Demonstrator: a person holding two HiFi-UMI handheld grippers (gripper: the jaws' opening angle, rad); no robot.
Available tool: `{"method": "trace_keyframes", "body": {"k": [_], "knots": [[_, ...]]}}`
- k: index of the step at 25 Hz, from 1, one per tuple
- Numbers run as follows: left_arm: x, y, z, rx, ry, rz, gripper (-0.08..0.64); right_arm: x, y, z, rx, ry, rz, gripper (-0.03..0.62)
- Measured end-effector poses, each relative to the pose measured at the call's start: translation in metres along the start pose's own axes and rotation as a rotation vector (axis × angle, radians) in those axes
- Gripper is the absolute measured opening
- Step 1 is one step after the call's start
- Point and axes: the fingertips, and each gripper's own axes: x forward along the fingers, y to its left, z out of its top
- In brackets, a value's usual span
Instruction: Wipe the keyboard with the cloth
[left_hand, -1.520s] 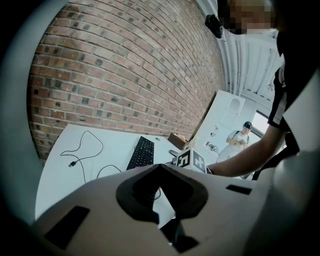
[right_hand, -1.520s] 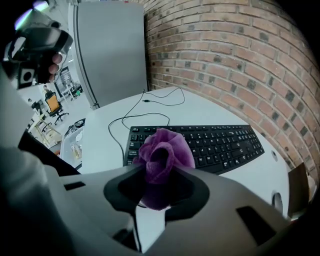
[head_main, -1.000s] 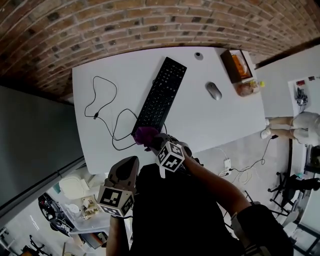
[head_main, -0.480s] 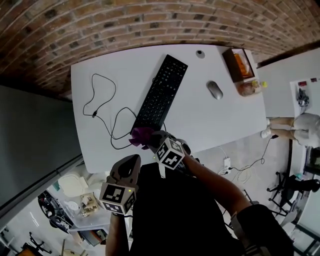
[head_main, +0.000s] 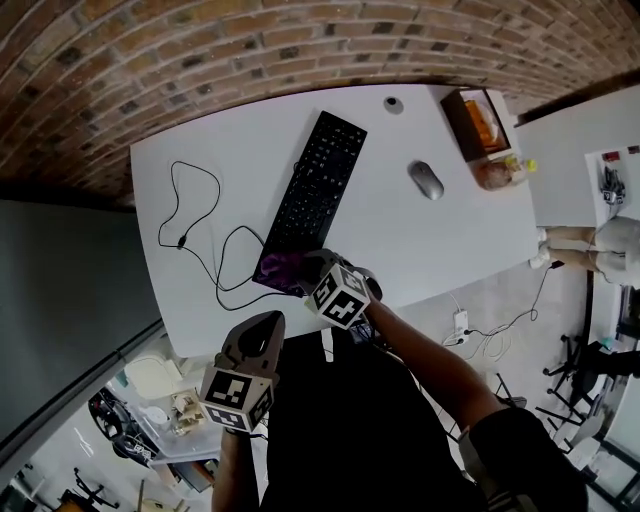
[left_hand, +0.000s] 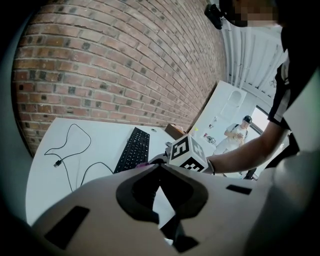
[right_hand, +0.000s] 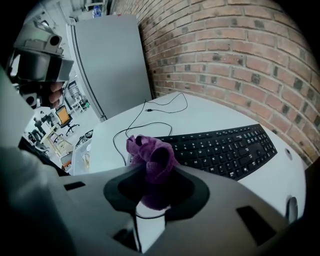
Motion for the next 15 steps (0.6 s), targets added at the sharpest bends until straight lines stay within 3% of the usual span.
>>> {"method": "trace_keyframes", "body": {"k": [11,15], "knots": [[0.045,-0.011,0.014,0.014,0.067,-0.024,0.014,-0.012,-0.096,0.004,0.058,-0.056,-0.087,0.106],[0.064,-0.017,0.022,0.019,0.077,-0.036,0.014,-0.016,-0.125,0.005,0.028,-0.06,-0.099,0.106]]}}
